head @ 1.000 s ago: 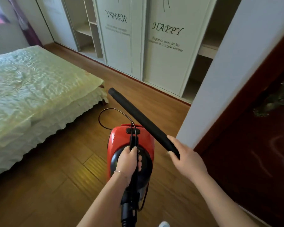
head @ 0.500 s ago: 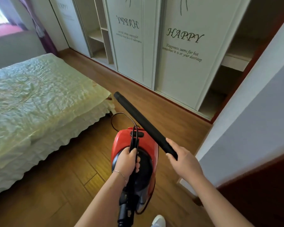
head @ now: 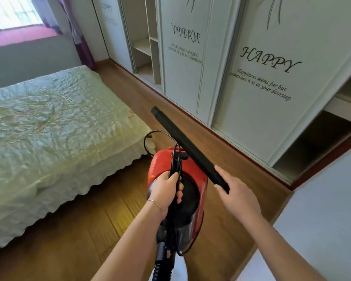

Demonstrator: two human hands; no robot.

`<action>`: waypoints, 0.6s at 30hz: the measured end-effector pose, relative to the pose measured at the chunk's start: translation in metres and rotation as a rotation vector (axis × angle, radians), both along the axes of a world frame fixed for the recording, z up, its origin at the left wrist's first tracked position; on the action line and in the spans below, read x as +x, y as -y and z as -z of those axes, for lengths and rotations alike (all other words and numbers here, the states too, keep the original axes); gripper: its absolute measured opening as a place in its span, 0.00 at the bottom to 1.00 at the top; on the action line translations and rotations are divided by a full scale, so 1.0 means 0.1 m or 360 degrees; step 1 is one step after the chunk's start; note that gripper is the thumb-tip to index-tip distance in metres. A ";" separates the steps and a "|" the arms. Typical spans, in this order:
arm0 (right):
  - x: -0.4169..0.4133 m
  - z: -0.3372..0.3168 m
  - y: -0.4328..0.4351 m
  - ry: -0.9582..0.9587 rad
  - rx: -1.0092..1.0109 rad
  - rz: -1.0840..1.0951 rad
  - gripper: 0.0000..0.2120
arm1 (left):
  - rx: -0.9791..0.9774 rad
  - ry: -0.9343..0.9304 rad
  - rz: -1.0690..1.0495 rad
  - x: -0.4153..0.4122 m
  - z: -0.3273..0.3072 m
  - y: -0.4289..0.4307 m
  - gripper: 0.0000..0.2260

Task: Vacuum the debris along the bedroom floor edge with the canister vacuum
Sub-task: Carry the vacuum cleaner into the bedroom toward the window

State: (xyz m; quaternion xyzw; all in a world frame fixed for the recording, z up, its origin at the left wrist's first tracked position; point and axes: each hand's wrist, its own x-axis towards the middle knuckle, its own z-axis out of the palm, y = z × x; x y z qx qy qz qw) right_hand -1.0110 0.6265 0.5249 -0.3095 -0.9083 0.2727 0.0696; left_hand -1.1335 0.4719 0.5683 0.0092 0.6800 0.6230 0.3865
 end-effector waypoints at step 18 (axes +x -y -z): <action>-2.80 -0.11 -1.85 0.0054 0.0012 0.0046 0.25 | 0.0057 -0.0001 0.0132 -2.84 -0.08 -1.83 0.07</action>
